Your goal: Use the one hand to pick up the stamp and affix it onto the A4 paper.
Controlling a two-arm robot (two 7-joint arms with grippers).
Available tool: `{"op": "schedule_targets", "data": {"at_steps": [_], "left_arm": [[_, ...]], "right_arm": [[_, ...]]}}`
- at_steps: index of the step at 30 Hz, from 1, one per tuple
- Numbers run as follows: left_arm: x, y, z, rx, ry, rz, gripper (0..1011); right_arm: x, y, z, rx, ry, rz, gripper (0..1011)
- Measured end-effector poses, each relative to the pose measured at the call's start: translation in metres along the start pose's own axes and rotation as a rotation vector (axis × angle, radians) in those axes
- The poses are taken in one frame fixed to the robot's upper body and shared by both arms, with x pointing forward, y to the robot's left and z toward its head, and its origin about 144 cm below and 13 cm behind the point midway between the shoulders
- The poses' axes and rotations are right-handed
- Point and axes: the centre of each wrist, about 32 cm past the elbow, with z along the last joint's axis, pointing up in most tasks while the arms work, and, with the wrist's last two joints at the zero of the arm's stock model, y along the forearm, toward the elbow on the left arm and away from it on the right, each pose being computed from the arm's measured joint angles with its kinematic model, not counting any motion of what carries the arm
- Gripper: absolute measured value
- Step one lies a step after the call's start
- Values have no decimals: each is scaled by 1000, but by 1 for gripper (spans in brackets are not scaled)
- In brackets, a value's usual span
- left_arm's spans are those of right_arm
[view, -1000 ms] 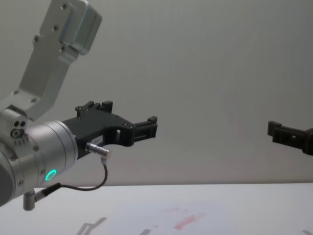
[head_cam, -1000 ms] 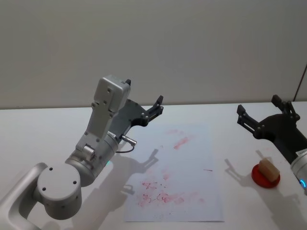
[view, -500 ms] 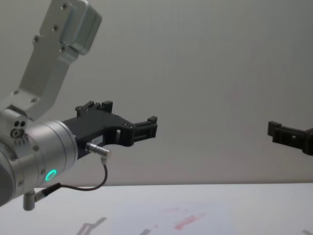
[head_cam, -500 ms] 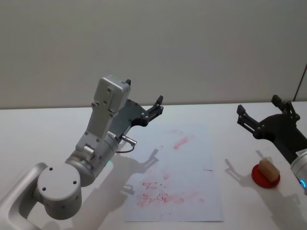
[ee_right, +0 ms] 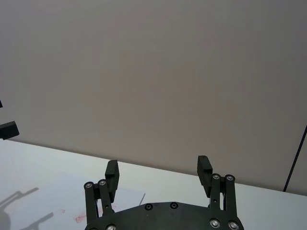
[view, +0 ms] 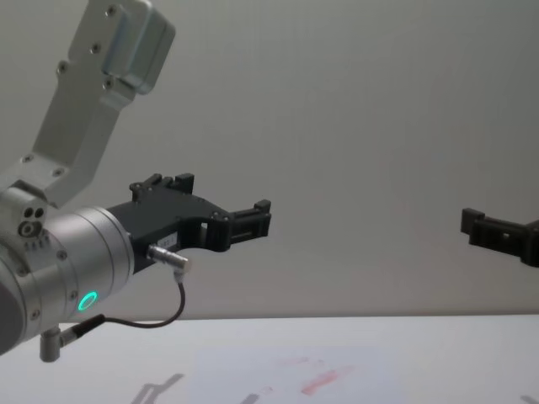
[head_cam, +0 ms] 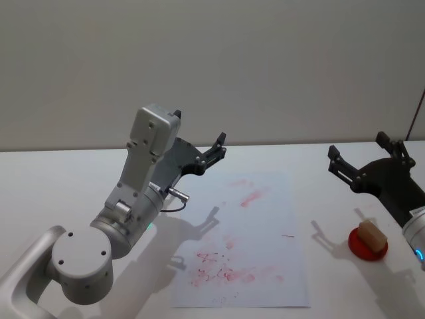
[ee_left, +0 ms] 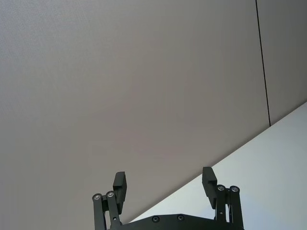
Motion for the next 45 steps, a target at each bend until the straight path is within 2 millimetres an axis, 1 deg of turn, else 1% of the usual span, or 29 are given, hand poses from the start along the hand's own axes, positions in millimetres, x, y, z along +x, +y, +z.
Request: {"op": "schedule_targets", "data": {"at_steps": [9, 14, 27, 29, 31, 37, 45], "left_arm": [[0, 0, 0, 0, 0, 0, 1001], [0, 0, 0, 0, 0, 0, 1001], [0, 0, 0, 0, 0, 0, 1001], [0, 0, 0, 0, 0, 0, 1001], [0, 0, 0, 0, 0, 0, 1001], [0, 0, 0, 0, 0, 0, 1001], [0, 0, 0, 0, 0, 0, 1001]], "right_arm": [[2, -1, 0, -7, -4, -4, 1001], [7, -10, 0, -37, -14, -27, 1001], [25, -48, -3, -204, -33, -80, 1001], [25, -50, -3, -216, -34, -80, 1001], [29, -56, -4, -256, -44, -79, 1001], [35, -63, -5, -330, -56, -58, 1001], [38, -63, -8, -396, -70, -25, 1001]]}}
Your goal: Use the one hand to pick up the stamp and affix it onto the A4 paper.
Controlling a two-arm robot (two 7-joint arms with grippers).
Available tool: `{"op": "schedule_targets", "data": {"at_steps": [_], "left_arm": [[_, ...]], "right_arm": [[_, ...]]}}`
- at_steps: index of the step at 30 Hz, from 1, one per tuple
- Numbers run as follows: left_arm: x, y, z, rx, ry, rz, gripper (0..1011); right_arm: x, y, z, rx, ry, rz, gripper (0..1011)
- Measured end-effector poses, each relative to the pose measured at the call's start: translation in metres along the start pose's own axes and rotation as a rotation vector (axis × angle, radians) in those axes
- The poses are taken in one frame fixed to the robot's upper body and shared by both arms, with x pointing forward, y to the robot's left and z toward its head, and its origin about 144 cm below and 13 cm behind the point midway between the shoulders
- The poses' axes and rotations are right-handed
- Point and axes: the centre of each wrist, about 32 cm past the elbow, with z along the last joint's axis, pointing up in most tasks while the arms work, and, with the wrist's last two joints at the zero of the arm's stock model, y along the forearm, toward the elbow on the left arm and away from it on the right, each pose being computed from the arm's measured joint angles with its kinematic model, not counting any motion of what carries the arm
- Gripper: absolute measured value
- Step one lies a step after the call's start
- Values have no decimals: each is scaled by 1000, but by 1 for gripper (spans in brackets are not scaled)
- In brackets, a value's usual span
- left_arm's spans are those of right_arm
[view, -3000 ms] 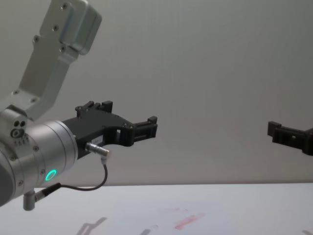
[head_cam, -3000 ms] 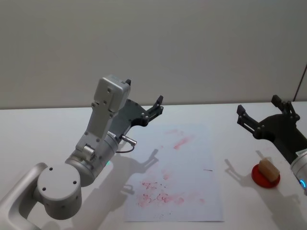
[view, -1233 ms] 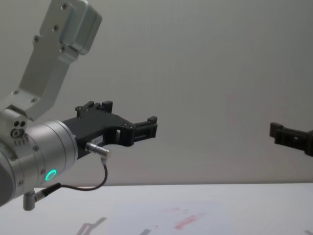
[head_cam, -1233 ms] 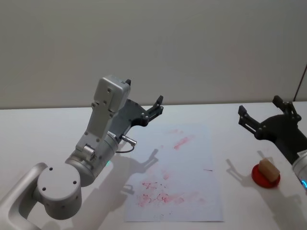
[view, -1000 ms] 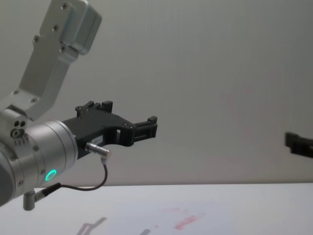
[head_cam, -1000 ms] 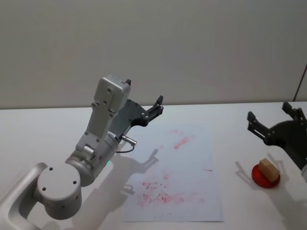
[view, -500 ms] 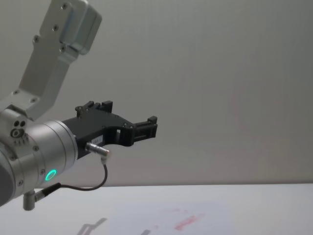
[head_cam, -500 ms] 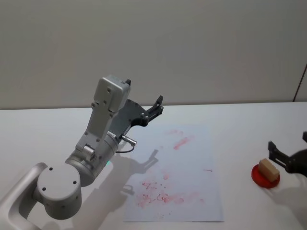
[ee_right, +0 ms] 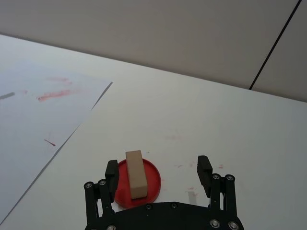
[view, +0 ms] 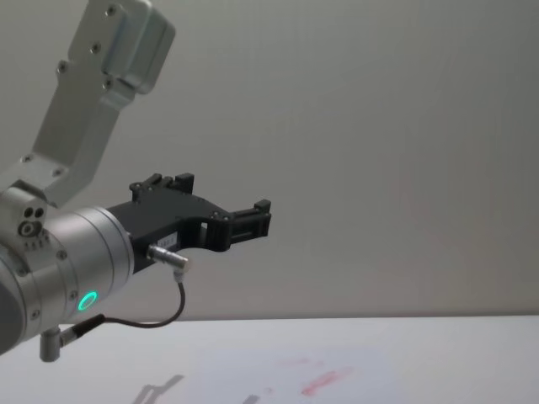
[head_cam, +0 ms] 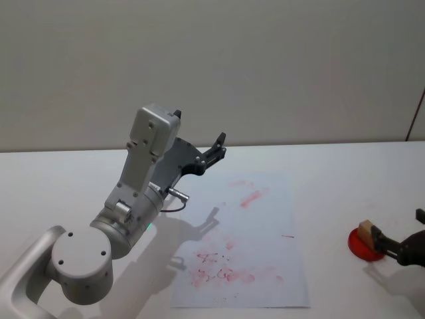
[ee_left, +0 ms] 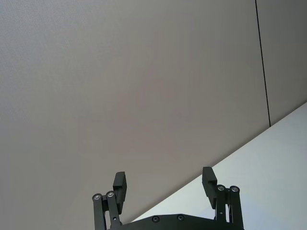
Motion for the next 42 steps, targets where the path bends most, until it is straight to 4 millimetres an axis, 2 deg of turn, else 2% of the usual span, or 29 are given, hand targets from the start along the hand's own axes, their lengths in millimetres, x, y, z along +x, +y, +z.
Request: {"op": "schedule_targets", "data": {"at_steps": [21, 29, 30, 32, 38, 39, 42], "left_arm": [[0, 0, 0, 0, 0, 0, 1001], [0, 0, 0, 0, 0, 0, 1001], [0, 0, 0, 0, 0, 0, 1001], [0, 0, 0, 0, 0, 0, 1001], [0, 0, 0, 0, 0, 0, 1001], [0, 0, 0, 0, 0, 0, 1001], [0, 0, 0, 0, 0, 0, 1001]], "right_arm": [[-3, 19, -3, -92, -29, 53, 997], [-4, 24, -3, -104, -32, 62, 815], [-4, 24, -3, -105, -33, 63, 763], [-5, 25, -3, -107, -33, 64, 726], [-5, 27, -3, -110, -35, 66, 531], [-5, 27, -3, -111, -35, 67, 471], [-5, 27, -3, -112, -36, 68, 405]]}}
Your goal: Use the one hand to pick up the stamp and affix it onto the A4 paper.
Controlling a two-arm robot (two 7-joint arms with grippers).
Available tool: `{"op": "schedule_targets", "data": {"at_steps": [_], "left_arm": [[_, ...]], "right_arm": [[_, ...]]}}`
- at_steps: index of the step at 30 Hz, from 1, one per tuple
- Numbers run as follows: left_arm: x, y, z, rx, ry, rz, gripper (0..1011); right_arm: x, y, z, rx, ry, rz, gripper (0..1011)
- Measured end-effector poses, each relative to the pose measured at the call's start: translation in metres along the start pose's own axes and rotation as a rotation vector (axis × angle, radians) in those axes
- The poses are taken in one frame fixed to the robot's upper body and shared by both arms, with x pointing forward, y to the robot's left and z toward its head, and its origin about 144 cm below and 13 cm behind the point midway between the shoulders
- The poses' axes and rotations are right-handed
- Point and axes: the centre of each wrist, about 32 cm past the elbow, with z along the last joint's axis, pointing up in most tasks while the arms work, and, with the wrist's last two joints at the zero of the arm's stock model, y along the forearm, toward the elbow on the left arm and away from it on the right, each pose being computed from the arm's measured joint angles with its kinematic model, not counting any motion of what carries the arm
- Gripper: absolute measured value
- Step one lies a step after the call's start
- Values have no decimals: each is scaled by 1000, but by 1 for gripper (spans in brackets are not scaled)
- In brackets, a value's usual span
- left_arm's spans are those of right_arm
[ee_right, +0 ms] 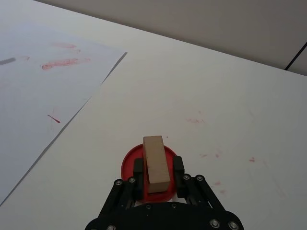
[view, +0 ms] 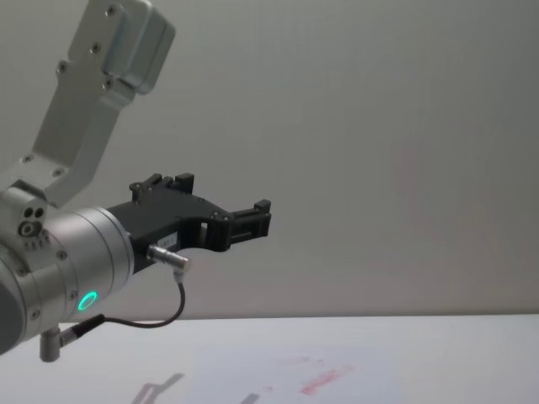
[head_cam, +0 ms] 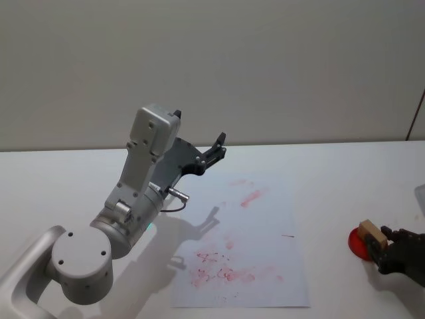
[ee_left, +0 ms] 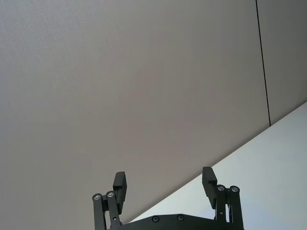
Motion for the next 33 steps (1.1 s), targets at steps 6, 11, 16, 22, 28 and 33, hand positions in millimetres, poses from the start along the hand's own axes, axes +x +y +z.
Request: {"op": "schedule_targets", "data": {"at_steps": [6, 11, 16, 22, 28, 33], "left_arm": [[0, 0, 0, 0, 0, 0, 1001], [0, 0, 0, 0, 0, 0, 1001], [0, 0, 0, 0, 0, 0, 1001], [0, 0, 0, 0, 0, 0, 1001], [0, 0, 0, 0, 0, 0, 1001], [0, 0, 0, 0, 0, 0, 1001]], "right_arm": [[0, 1, 0, -1, 0, 2, 222], [0, 1, 0, -1, 0, 3, 216], [-2, 2, 2, 23, 5, 8, 216], [-7, 4, 11, 88, 27, 36, 216], [-18, 9, 26, 169, 51, 91, 216], [-30, 17, 39, 219, 62, 143, 216]]}}
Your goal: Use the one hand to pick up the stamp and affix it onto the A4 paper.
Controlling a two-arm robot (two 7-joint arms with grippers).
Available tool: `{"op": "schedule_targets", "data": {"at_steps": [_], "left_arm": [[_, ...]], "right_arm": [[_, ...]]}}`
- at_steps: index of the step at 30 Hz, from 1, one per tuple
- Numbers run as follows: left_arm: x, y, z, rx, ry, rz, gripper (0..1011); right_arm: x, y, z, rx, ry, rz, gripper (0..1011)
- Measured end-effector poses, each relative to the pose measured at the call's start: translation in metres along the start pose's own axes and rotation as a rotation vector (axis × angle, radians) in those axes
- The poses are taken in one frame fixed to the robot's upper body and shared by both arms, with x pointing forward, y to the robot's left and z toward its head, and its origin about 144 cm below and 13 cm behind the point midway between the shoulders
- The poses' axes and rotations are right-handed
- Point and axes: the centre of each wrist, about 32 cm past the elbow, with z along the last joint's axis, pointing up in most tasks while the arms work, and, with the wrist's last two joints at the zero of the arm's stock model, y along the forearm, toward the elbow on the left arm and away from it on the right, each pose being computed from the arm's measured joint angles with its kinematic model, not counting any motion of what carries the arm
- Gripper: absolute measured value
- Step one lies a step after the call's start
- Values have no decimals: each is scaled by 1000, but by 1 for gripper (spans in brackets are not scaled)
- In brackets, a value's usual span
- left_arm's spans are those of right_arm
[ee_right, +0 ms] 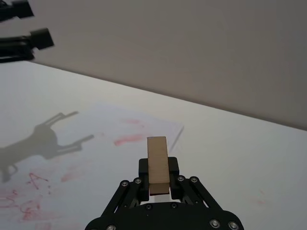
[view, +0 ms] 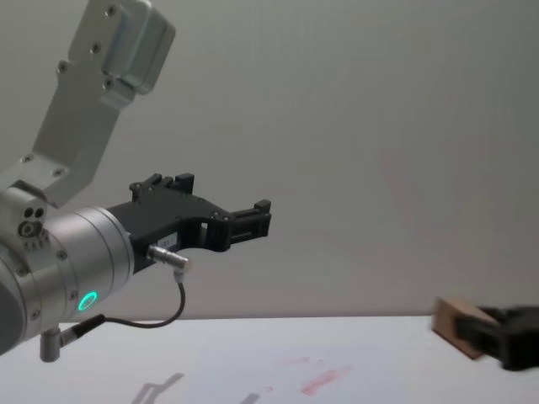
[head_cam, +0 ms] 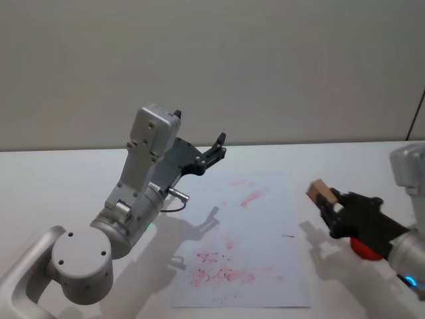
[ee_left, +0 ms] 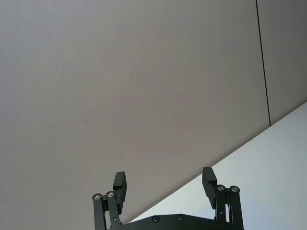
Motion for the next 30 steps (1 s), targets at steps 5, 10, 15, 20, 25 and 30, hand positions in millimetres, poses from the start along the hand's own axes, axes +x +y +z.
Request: {"op": "schedule_targets", "data": {"at_steps": [5, 10, 15, 20, 25, 30], "left_arm": [[0, 0, 0, 0, 0, 0, 1001], [0, 0, 0, 0, 0, 0, 1001], [0, 0, 0, 0, 0, 0, 1001], [0, 0, 0, 0, 0, 0, 1001], [0, 0, 0, 0, 0, 0, 1001], [0, 0, 0, 0, 0, 0, 1001]], "right_arm": [[-12, 15, 6, 16, 0, 47, 216], [-20, 27, 8, 2, -17, 76, 216], [-27, 38, 7, -26, -41, 97, 216], [-35, 51, 2, -69, -66, 116, 216], [-43, 61, -4, -106, -77, 130, 216], [-50, 66, -10, -130, -78, 141, 216]]}}
